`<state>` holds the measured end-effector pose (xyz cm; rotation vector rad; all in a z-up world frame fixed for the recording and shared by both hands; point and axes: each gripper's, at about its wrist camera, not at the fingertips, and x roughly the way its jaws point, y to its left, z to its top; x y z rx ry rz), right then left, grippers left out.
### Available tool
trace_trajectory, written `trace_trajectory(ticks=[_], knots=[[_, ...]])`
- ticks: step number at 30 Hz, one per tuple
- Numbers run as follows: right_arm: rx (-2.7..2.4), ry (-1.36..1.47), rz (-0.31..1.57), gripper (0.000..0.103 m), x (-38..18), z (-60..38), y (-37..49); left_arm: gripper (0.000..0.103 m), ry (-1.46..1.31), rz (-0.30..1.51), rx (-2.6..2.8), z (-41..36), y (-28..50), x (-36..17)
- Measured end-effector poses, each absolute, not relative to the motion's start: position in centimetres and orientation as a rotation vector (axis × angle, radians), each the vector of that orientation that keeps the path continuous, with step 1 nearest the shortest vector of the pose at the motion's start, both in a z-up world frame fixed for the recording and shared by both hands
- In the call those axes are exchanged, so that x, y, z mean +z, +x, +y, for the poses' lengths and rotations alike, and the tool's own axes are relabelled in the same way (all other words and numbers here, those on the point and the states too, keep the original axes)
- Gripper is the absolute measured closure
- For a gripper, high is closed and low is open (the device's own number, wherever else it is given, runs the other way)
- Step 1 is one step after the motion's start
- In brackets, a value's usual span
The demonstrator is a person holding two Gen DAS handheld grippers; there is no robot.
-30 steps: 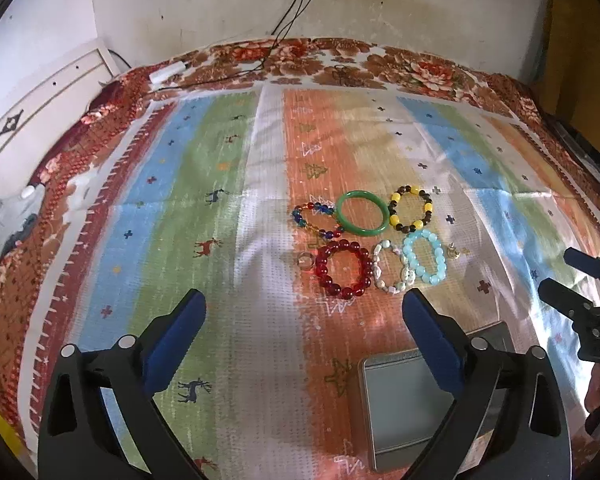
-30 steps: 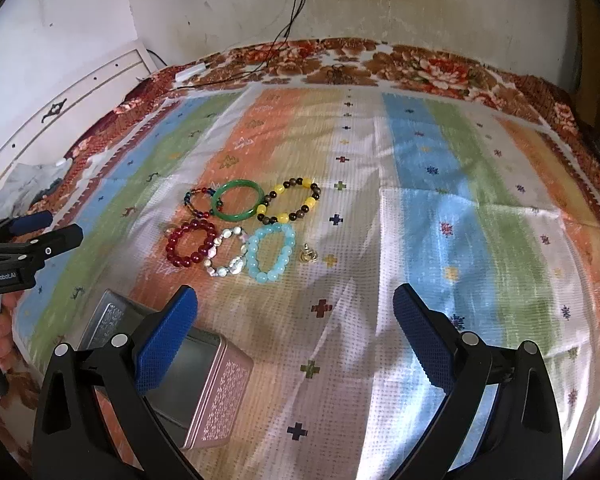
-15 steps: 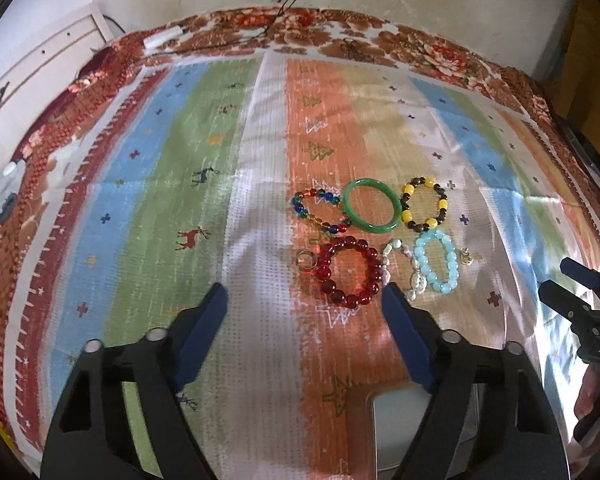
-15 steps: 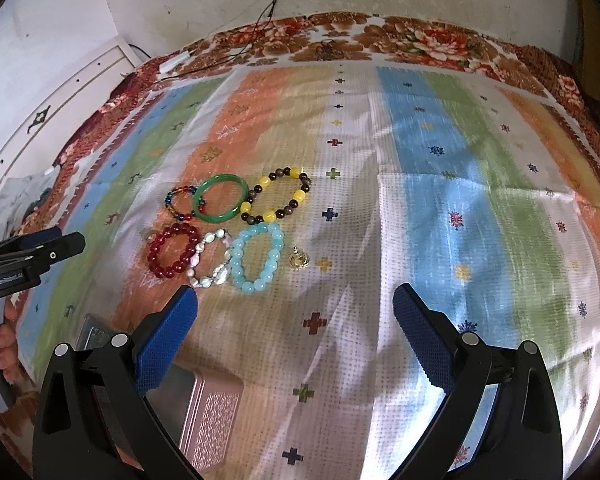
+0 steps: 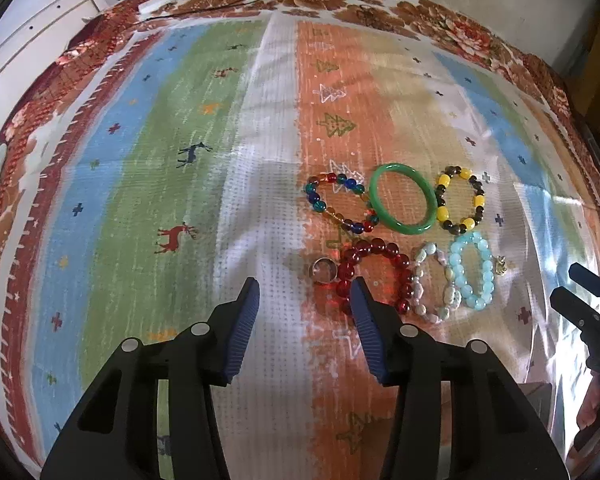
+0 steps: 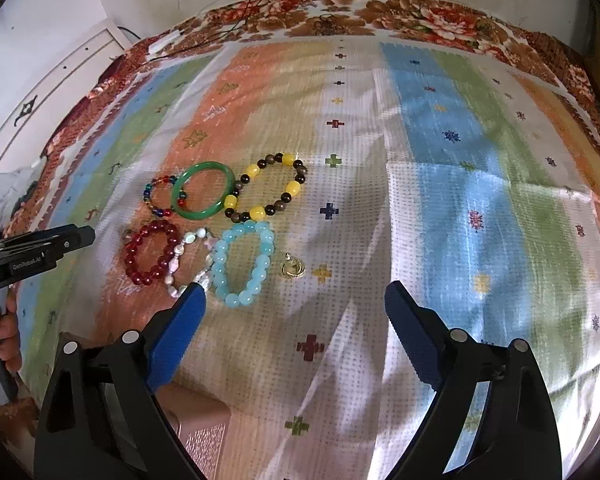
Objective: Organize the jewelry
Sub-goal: 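Grasp the silver ring with the left gripper while the right gripper grasps the gold charm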
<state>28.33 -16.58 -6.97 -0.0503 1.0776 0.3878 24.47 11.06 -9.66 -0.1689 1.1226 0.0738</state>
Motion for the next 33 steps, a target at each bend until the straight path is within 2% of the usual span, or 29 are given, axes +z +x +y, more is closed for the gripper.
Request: trace_trajectory(ticks=[3,6,7,9,16,33], knots=[[0.388,-0.050,1.089,0.012,-7.4,-16.5,29.0,0.056,-0.158,1.133,0.069,11.0,25.1,-10.1],[0.385,-0.047,1.112,0.017,-8.1,-16.4,29.8,0.056,-0.153,1.141,0.067,10.9,25.6,-10.5],[0.384,-0.050,1.120,0.018,-8.4,-16.3,30.0,0.056,-0.148,1.145,0.066,10.9,25.7,-10.6],[0.369,-0.065,1.132,0.019,-9.2,-16.3,30.7,0.066,-0.142,1.152,0.064,10.9,25.9,-10.9],[0.354,-0.071,1.170,0.032,-10.7,-16.4,32.0,0.067,-0.131,1.169,0.065,11.1,26.5,-11.6],[0.337,-0.092,1.198,0.040,-12.2,-16.0,33.1,0.075,-0.096,1.213,0.072,10.9,28.0,-13.4]])
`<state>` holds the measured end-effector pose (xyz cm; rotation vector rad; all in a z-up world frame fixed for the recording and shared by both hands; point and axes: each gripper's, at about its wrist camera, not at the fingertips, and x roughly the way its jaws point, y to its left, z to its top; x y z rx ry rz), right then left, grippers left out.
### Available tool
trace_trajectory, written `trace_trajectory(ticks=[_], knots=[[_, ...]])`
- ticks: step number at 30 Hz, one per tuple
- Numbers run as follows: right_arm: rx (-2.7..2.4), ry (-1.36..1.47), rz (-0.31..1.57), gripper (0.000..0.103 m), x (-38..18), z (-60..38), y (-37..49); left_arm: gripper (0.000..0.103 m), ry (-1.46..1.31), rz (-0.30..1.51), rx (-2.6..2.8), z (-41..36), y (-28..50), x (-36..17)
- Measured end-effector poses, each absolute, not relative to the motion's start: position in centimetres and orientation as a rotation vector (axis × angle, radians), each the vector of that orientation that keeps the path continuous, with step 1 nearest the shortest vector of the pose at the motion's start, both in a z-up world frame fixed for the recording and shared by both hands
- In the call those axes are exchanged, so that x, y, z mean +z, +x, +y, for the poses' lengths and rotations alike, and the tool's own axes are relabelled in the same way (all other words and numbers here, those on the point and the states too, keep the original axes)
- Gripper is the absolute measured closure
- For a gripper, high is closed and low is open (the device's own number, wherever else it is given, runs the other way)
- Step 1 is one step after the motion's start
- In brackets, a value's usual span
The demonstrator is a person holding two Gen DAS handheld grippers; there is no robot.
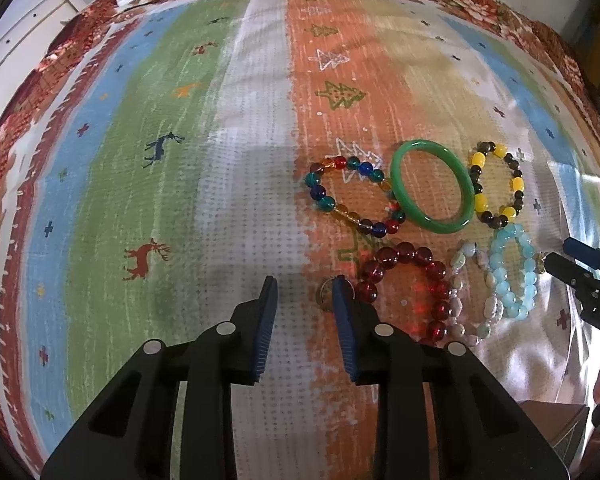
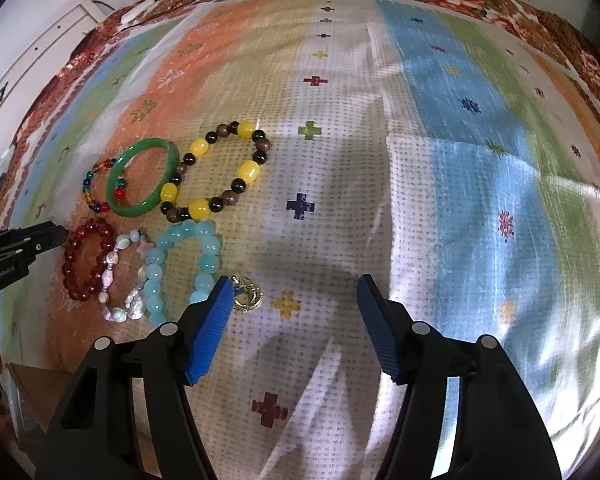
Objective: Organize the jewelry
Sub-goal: 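Grasp the silver ring with the left gripper while the right gripper grasps the gold charm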
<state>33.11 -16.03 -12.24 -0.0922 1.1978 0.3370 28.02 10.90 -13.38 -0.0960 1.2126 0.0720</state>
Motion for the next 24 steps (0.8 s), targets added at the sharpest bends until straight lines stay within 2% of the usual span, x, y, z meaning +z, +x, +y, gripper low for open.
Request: trace_trajectory(ticks=[7,9,10,12,14,24], knots=[[0.330,-0.114,1.196,0.040,-12.4,-15.8,33.1,0.075,-0.062,1.217,0.076,10.7,28.2,-13.8],[0.331,-0.112,1.197,0.041,-12.4,-15.8,33.1,0.080,-0.059,1.217,0.070,10.5,28.2,-13.8],[0.330,-0.112,1.197,0.041,-12.4,-15.8,33.1,0.086,-0.053,1.217,0.061,10.3,28.1,-13.9],[0.333,-0.108,1.201,0.044,-12.4,-15.8,33.1,0.090,-0.033,1.217,0.054,9.9,28.1,-13.9],[0.339,-0.107,1.204,0.049,-12.4,-15.7,33.1,0.091,-0.020,1.216,0.052,9.7,28.0,-13.9],[0.381,-0.090,1.199,0.049,-12.3,-15.1,33.2,0.091,-0.027,1.216,0.049,9.7,28.0,-14.0]])
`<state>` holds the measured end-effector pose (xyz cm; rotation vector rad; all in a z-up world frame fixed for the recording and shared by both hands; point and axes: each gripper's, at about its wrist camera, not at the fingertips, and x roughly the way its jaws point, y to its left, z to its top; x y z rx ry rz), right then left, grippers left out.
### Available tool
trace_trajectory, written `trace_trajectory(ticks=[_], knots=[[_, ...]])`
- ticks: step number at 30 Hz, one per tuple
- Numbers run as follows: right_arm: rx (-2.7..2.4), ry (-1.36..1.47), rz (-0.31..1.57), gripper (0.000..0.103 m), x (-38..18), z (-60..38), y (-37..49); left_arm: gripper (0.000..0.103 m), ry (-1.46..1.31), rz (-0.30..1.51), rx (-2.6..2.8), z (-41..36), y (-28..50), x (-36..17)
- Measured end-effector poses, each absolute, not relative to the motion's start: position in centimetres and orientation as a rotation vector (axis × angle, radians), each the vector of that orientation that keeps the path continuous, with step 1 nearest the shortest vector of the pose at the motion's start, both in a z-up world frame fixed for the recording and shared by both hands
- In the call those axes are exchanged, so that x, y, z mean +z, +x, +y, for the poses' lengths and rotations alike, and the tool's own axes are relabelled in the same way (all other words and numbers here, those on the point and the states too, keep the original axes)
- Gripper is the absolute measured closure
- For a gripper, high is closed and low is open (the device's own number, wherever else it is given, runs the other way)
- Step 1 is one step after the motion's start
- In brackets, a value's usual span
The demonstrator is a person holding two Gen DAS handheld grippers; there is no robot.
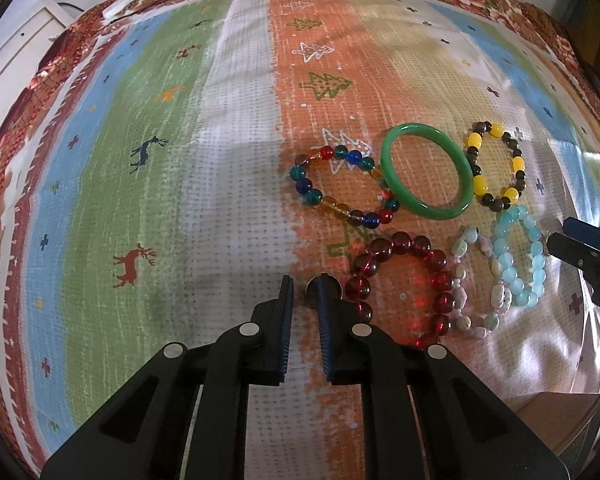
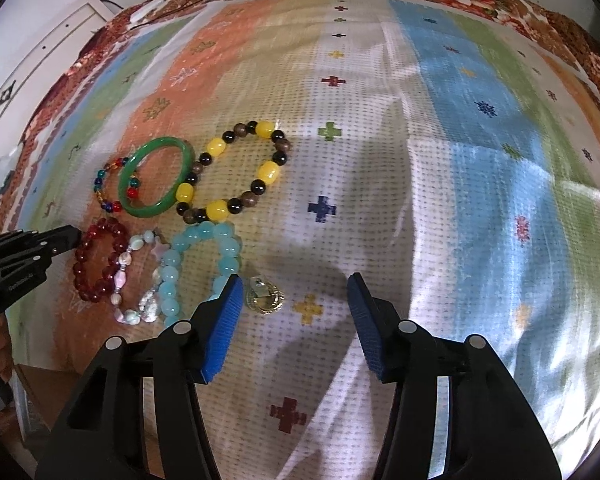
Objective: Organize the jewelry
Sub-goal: 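Grasp the silver ring with the left gripper while the right gripper grasps the gold charm, then carry the ring and charm in both grippers over the silver tin box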
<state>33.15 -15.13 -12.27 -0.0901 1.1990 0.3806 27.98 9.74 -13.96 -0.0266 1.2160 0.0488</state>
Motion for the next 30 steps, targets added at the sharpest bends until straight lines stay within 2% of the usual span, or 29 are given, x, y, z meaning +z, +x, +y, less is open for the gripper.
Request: trace_trajectory(ticks=[9,12,14,16,30], knots=[[0.359,-0.141,1.204,0.060,-12.7,-14.9,33.2,0.091,-0.028,1.218,0.045,9.9,28.0,-14.0],[0.348,-0.147,1.204,0.068,-12.7,-15.2,33.3,0.092,-0.024,1.216,0.044,9.9,28.0,-14.0],[0.343,-0.141,1.204,0.077,-12.8,-15.5,33.4,0.097,-0.025,1.217,0.034,9.8,28.0,-14.0],[0.339,-0.146,1.201,0.084,-12.8,-15.7,33.4,0.097,-0.021,1.215,0.033,9.8,27.9,-13.9],[0.364,-0.142,1.192,0.087,-11.4,-15.9,32.7,0.099,-0.090,1.191,0.021,10.5,27.6,-12.4]])
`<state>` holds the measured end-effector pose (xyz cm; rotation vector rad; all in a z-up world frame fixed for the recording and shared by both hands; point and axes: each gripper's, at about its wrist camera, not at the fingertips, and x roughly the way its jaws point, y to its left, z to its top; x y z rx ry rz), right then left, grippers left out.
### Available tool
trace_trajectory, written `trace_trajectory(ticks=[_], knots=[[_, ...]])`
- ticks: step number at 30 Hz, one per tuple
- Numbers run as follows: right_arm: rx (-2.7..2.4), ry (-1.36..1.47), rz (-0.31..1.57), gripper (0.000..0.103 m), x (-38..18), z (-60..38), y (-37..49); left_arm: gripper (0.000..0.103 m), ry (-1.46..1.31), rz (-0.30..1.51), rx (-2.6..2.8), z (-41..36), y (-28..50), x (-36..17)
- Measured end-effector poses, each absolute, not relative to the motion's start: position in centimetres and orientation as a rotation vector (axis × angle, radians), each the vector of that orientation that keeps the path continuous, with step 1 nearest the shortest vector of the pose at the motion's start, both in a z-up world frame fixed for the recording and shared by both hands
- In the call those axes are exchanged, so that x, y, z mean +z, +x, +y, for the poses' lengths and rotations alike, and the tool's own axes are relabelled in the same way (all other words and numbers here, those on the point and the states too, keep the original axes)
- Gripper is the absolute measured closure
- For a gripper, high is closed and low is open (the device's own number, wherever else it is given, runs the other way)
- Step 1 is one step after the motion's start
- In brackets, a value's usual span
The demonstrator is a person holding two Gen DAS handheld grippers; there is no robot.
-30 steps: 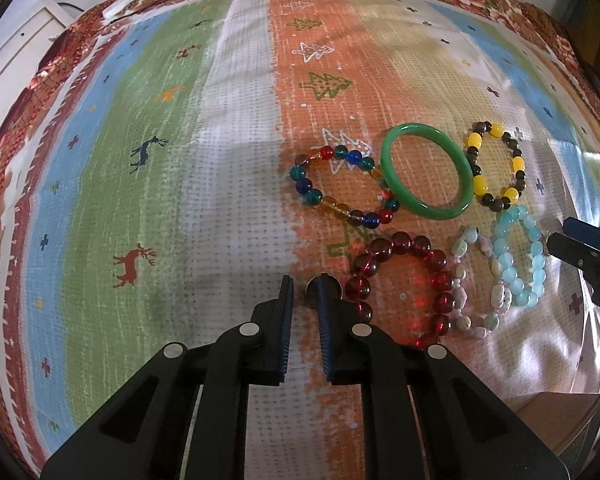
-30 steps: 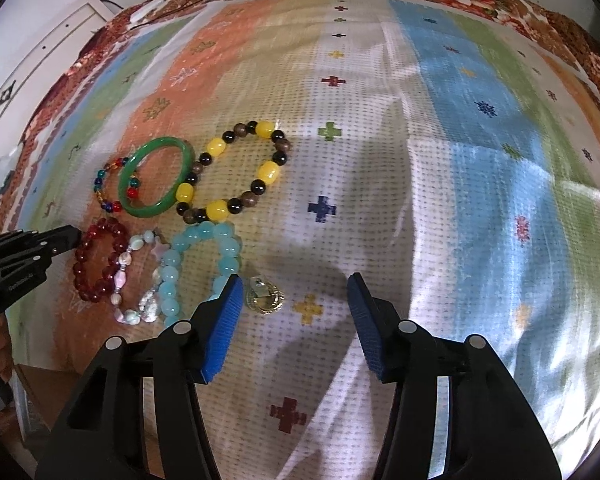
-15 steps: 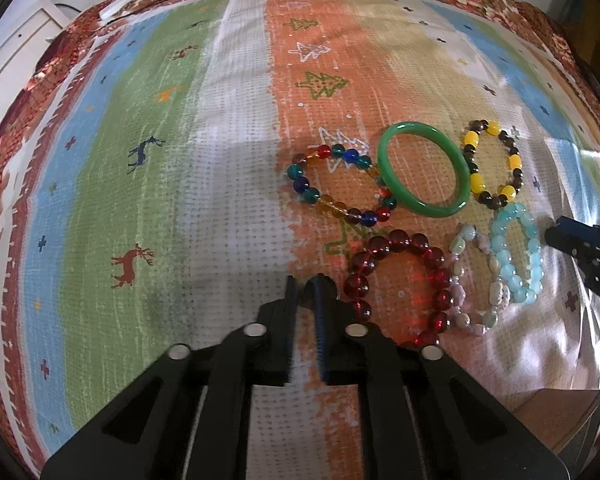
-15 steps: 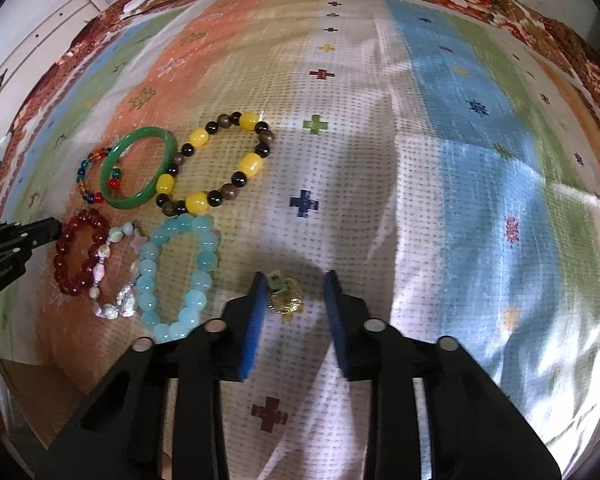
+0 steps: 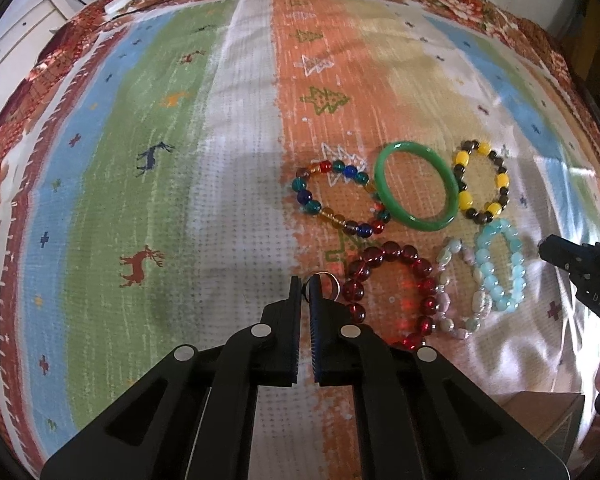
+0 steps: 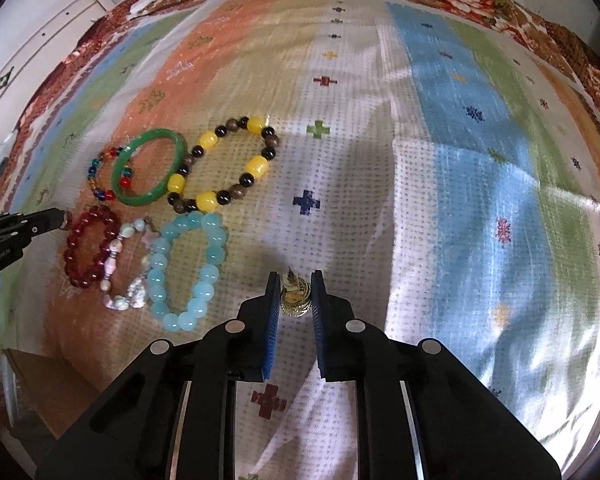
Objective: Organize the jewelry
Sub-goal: 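Carry the ring and charm in both grippers over the silver tin box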
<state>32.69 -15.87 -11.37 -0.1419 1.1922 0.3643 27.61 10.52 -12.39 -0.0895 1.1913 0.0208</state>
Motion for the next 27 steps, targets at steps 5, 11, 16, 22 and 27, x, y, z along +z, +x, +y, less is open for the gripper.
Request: trace_trajectory(ticks=[5,11,16,22,27], knots=[[0.386,-0.131,1.160,0.087,-9.6,-15.3,31.8,0.099,-0.107,1.173,0.014,10.6,27.2,-11.4],[0.413,-0.140,1.118,0.087,-7.6,-14.6,30.5,0.099,-0.128,1.145,0.005,10.7,26.3,-10.1],[0.425,-0.164,1.097,0.087,-6.5,-14.0,29.0,0.099,-0.127,1.123,-0.011,10.3,25.2,-9.1],[0.450,-0.162,1.079,0.087,-5.5,-13.3,27.4,0.099,-0.133,1.088,-0.029,9.7,23.8,-7.5],[0.472,-0.164,1.059,0.087,-4.4,-12.8,25.6,0.099,-0.133,1.069,-0.050,8.9,22.6,-6.5]])
